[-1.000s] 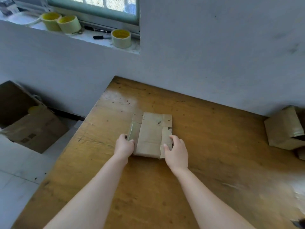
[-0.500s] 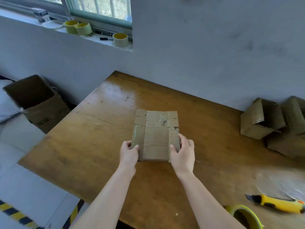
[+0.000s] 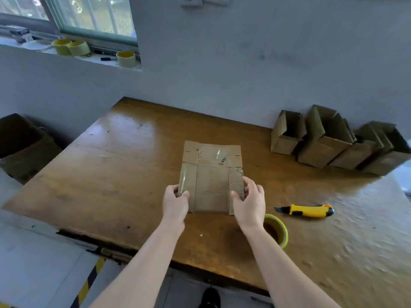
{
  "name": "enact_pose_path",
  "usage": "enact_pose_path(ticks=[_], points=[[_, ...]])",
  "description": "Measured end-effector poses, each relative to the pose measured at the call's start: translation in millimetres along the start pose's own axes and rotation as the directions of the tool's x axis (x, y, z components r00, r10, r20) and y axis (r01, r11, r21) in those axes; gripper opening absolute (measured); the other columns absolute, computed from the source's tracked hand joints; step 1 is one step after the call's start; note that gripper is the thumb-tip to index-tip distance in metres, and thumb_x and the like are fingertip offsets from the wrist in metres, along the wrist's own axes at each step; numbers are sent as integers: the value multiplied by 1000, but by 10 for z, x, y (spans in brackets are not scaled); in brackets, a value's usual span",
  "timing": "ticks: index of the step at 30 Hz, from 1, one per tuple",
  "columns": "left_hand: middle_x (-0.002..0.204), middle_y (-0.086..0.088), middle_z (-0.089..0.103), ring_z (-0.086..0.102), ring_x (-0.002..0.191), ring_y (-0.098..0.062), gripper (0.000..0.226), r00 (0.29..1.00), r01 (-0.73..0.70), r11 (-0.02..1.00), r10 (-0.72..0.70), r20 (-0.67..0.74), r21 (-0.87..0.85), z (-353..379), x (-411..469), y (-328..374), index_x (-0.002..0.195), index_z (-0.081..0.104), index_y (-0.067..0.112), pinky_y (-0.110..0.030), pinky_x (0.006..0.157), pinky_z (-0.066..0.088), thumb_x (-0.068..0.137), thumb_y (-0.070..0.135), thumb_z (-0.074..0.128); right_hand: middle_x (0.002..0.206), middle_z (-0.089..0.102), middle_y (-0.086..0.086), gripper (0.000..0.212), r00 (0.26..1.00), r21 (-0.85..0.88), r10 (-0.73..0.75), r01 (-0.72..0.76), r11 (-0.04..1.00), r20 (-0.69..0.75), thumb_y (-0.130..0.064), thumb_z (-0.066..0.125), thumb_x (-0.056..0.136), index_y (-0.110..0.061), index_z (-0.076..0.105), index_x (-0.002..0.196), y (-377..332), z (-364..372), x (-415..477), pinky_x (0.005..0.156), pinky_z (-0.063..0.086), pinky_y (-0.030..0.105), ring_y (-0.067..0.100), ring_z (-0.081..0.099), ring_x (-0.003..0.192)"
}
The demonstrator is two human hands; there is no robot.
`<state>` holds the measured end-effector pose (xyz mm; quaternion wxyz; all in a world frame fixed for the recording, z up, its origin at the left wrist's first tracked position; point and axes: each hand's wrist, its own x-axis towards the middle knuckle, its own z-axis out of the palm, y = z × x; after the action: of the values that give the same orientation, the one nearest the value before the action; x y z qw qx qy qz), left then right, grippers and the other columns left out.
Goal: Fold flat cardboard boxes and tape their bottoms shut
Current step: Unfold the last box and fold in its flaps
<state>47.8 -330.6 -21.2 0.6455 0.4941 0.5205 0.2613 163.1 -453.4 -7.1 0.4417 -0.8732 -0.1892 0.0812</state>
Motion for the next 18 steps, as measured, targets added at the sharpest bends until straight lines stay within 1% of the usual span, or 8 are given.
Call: enact_pose_path(ticks=[2,4,6,8,12,14,16,18], points=[[105,-2,59,55,90,-12,18,1000,-14,1000,13,17,25,81,-145,-43,107,49,20,-21,62,41,95,7,52,115,50,-3,46,999,4,24,-24,1000,-21,-22,66,89,-26,51,133,88,-142,-69,80,51,31,9,50,83],[105,-2,58,55,91,-13,19,999,-22,999,20,40,47,168,-272,-83,108,49,19,-21,61,39,95,7,53,113,51,-2,44,998,20,48,-47,999,-50,-22,65,89,-26,52,131,164,-283,-113,76,49,28,10,52,87],[104,-2,58,55,93,-15,19,998,-30,998,27,56,57,271,-367,-112,109,50,18,-21,61,40,94,7,53,108,52,-3,39,994,38,66,-62,997,-86,-22,62,92,-25,54,130,242,-429,-116,72,45,24,10,52,85],[102,0,59,56,90,-13,18,997,-35,998,31,66,59,397,-450,-137,107,51,19,-22,61,41,94,6,53,100,54,-3,32,990,60,83,-77,995,-116,-21,56,95,-25,56,127,332,-586,-86,70,41,23,9,50,79],[100,-2,59,57,89,-14,18,996,-51,997,47,76,56,751,-604,-187,102,51,20,-25,62,42,93,4,53,99,61,0,25,987,124,100,-85,989,-124,-18,52,97,-23,60,120,543,-938,52,65,40,21,14,55,85],[103,-4,60,57,93,-18,18,995,-57,996,51,82,63,987,-688,-217,105,51,18,-27,66,45,94,5,53,100,63,0,23,987,149,115,-98,984,-110,-18,51,97,-25,60,117,671,-1136,150,66,42,24,16,56,86],[105,-6,60,58,98,-23,18,996,-46,998,41,83,52,1244,-786,-251,106,51,18,-32,74,48,93,5,53,98,64,0,22,988,174,125,-109,979,-88,-19,51,97,-26,60,116,814,-1344,264,69,47,30,17,58,84],[105,-7,61,59,99,-25,18,997,-26,999,23,73,39,1492,-887,-296,104,51,20,-37,78,50,93,5,52,92,64,-3,20,989,194,130,-115,974,-66,-19,51,98,-27,60,114,969,-1555,392,66,49,32,17,59,80]])
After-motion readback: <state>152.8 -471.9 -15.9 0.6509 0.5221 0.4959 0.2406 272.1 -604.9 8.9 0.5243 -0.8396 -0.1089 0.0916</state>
